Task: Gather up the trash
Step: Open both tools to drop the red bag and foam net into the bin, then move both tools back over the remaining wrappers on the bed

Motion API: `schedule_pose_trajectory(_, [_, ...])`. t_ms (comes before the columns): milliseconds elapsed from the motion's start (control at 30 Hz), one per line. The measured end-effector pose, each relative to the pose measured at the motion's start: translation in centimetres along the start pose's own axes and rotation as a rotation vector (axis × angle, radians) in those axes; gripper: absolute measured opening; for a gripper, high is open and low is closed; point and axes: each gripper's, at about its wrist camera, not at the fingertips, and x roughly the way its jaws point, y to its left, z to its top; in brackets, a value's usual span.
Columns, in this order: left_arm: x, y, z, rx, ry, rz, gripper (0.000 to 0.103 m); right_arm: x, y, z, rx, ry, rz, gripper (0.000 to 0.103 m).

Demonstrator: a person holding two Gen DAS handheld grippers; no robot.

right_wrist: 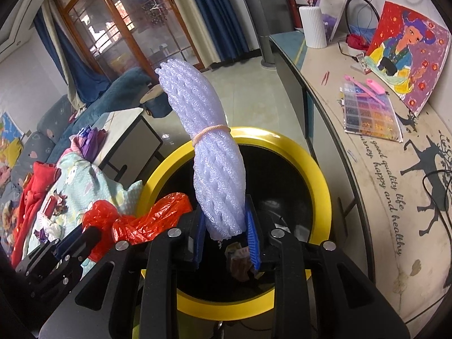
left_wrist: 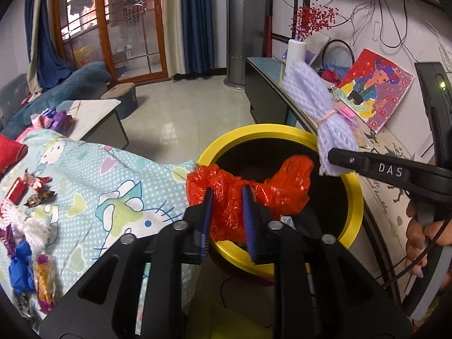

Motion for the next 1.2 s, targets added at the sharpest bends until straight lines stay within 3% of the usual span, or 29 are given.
schedule_pose_trajectory(33, [0.0, 0.1, 0.1, -0.006, -0.002, 0.004, 0.031, 0.1, -0.1, 0.0, 0.008, 0.004, -0.004, 0.033])
schedule_pose_trajectory(167, [-0.2, 0.7, 0.2, -0.04, -0.011, -0.023, 0.044, 0.3, -0.6, -0.1, 0.039, 0.015, -0.014, 0.042])
schedule_pose_trajectory(233, [-0.4, 1.0, 0.2, -0.056, -0.016, -0.026, 0.06, 0.3, -0.8, -0.1, 0.046, 0.014, -0.017, 0.046])
schedule_pose_trajectory(300, [-0.5, 1.2, 0.2, -0.07, -0.017, -0.032, 0.062, 0.1, -0.8, -0.1, 0.047, 0.007, -0.018, 0.049])
schedule_pose_trajectory(400, [-0.9, 1.6, 0.1, -0.093, -0.027, -0.032, 0.081, -0.1, -0.7, 0.0, 0.04, -0.005, -0.018, 0.053])
schedule_pose_trajectory(533, [-1.8, 1.9, 0.2, -0.111, -0.05, -0.034, 0.092, -0.5, 0.0, 0.0, 0.014, -0.026, -0.017, 0.055])
schedule_pose_trajectory(667, [-2.8, 2.4, 0.3, -0.133, -0.076, -0.028, 0.092, -1.5, 0.8, 0.1, -0.015, -0.068, -0.007, 0.061])
schedule_pose_trajectory(1133, [-7.1, 5.3, -0.1, -0.19, -0.183, 0.075, 0.092, -5.4, 5.8, -0.3, -0.171, -0.213, 0.048, 0.062])
schedule_pose_trajectory(1200, [-7.7, 5.9, -0.2, -0.202, -0.198, 0.093, 0.092, -5.8, 6.6, -0.6, -0.194, -0.225, 0.055, 0.068])
